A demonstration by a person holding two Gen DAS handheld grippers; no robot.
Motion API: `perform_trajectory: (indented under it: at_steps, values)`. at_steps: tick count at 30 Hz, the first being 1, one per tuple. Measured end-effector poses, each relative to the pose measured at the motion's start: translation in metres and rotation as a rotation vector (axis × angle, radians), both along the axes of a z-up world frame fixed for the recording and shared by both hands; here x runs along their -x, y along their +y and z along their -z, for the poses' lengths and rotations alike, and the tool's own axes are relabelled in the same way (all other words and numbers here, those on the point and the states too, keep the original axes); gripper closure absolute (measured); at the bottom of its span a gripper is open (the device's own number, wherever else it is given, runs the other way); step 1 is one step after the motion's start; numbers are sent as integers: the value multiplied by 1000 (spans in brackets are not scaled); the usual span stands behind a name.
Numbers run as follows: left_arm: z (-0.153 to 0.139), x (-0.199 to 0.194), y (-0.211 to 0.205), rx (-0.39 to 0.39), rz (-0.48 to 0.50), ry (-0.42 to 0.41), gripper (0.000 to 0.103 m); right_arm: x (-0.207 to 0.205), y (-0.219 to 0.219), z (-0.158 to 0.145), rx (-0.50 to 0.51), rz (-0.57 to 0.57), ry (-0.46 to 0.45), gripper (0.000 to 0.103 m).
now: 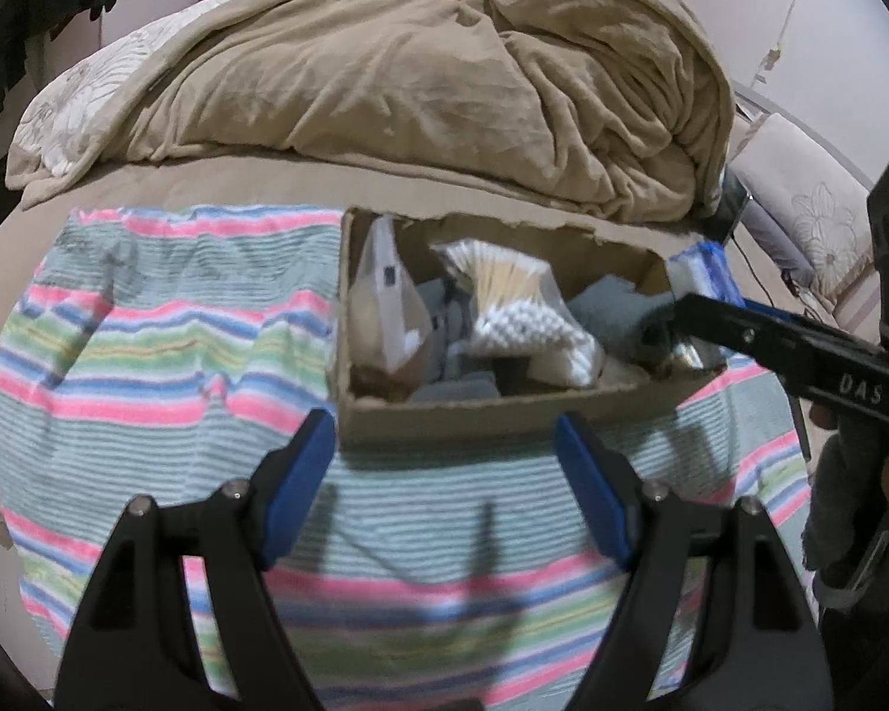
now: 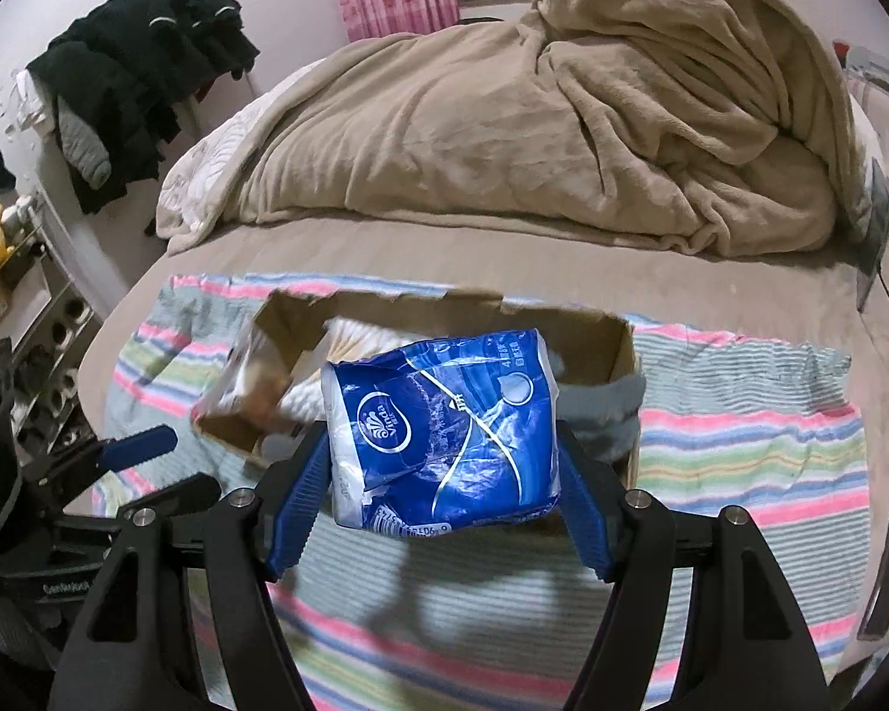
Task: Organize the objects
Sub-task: 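Carry the blue tissue pack with the right tool into the box, then open the right tool and withdraw it from the box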
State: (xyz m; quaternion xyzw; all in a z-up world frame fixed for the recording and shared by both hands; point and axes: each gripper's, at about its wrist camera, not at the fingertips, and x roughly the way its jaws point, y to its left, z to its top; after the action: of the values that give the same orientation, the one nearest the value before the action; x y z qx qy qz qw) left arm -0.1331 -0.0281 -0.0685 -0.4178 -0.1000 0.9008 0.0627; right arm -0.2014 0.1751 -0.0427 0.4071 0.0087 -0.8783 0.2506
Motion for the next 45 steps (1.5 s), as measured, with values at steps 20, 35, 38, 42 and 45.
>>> perform_trajectory:
  at_steps: [20,35,38,42,45]
  values:
    - [7,38,-3,-3,-12,7,25,48,-13,25,-14,39,-31,20]
    - [-11,15,1,6,-9,30,25,18,-3,9,-6,52,-10,17]
    - [-16,7,2,8,-10,34,25,7,0,2,-3,54,-2,17]
    - [-21,-4,3,8,-9,39,25,-7,2,-4,-3,52,8,17]
    - [-25,-14,4,6,-7,45,25,-19,4,-7,-4,51,13,17]
